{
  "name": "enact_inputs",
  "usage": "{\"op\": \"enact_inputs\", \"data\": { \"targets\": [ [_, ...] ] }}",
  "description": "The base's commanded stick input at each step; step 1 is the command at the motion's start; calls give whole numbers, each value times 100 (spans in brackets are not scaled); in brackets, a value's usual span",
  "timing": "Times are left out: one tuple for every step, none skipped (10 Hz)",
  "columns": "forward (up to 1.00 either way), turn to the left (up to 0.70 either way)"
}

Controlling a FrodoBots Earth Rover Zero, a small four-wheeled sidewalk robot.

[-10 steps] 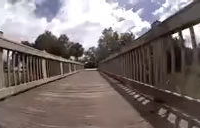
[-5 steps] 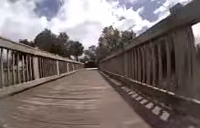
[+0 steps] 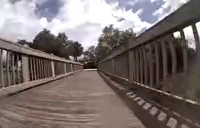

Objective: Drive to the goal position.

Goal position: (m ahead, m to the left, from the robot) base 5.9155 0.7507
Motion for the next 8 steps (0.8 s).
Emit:
{"op": "enact_inputs", "data": {
  "targets": [
    [85,0],
    [85,0],
    [85,0],
    [85,0],
    [85,0],
    [85,0],
    [85,0],
    [85,0]
  ]
}}
